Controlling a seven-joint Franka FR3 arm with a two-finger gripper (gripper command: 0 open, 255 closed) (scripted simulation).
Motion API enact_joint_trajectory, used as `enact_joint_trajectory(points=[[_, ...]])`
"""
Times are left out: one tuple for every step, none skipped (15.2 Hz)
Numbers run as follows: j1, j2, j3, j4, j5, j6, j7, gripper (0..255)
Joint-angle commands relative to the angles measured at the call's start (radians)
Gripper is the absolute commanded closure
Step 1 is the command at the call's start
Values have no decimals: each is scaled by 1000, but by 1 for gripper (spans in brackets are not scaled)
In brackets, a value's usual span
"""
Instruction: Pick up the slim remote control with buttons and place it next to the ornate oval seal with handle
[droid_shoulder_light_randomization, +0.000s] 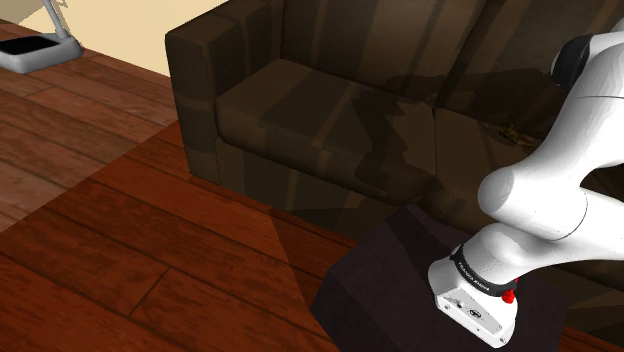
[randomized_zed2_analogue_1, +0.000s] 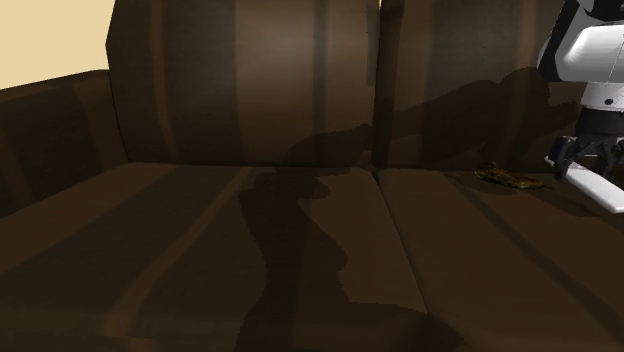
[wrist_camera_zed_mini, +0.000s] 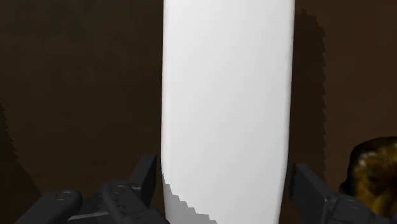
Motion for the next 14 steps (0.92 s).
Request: enact_joint_trajectory(points=[[0,0,0,0,0,0,0,0],[0,0,0,0,0,0,0,0],[0,0,0,0,0,0,0,0],[0,0,0,0,0,0,0,0],[0,0,0,0,0,0,0,0],[2,-14,-7,13,-9,-24,5,0],[3,-26,-12,27,-18,-50,11,0],[4,-38,-18,43,-26,-75,16,0],[3,-46,-22,58,-32,-96,20,0],[3,-46,-22,58,-32,-96,20,0],[4,-47,-22,57,-32,-96,20,0],[3,-46,-22,58,-32,-96,20,0],[3,-46,-22,58,-32,-96,20,0],[3,-46,-22,58,-32,-96,20,0]])
